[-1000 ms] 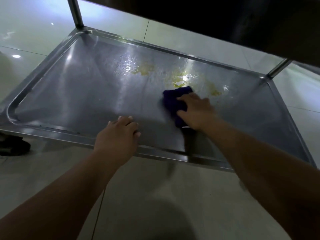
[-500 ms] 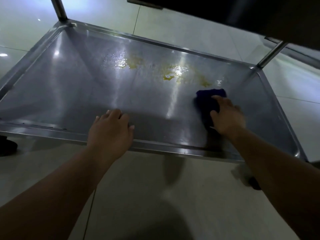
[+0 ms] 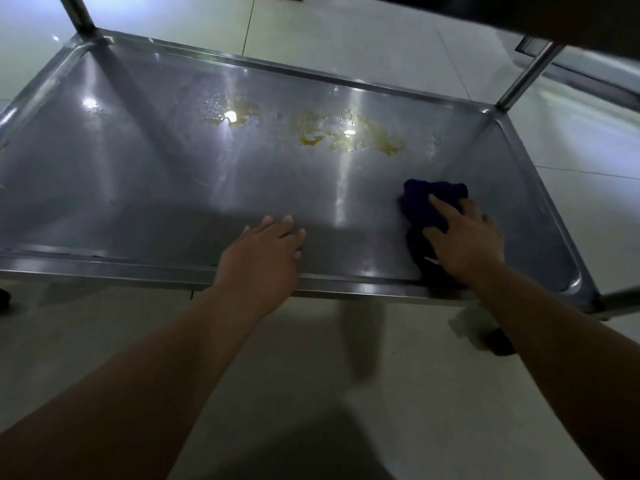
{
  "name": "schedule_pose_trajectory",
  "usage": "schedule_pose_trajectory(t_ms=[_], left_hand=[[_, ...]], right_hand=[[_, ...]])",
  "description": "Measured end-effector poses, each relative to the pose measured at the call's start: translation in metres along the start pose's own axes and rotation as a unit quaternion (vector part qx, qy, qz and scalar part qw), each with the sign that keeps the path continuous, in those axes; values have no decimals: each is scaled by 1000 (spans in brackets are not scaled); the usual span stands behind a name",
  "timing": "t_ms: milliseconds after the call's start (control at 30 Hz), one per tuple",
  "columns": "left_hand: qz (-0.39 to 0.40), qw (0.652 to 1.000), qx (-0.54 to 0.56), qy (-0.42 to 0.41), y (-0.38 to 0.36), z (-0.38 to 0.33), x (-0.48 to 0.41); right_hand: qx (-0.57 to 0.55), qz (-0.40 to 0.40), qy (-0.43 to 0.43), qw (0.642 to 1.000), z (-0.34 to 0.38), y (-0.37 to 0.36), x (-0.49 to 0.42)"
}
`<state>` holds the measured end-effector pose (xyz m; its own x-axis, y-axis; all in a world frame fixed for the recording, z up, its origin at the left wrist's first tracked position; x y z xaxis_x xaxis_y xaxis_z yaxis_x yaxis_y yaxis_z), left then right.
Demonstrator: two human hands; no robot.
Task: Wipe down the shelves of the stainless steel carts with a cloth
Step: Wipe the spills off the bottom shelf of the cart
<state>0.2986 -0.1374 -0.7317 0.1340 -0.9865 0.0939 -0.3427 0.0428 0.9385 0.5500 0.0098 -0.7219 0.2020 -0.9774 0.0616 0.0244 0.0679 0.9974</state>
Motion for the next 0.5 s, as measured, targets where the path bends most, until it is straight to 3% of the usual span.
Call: schedule_pose_trajectory(t_ms=[33,100,233,367,433,500], left_hand=[[2,1000,13,6,2,-1,-1],[4,999,33,15,7,-2,-2],[-1,998,52,26,17,8,0],[6,998,53,19,17,7,0],[5,999,43,16,16,5,-2],[8,1000,25,8,16,2,-4]], right_hand=[[-6,2,-32,999,1,0,0],[-10,15,-9,1000,22,-2,9],[-54,11,192,980,76,-5,56],[-73,42,297,951,88,-3,77],[-94,40,268,958,69,-1,63],[-95,25,154,983,38,2,42]])
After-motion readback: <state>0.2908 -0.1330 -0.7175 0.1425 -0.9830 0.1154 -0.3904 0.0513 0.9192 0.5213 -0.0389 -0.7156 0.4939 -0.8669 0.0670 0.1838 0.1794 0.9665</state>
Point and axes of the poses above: each hand's wrist, its own x-axis away from the middle knuckle, its own y-axis out of the back of the hand, z = x × y, the point moved 5 cm from there along -x, towards the middle knuckle
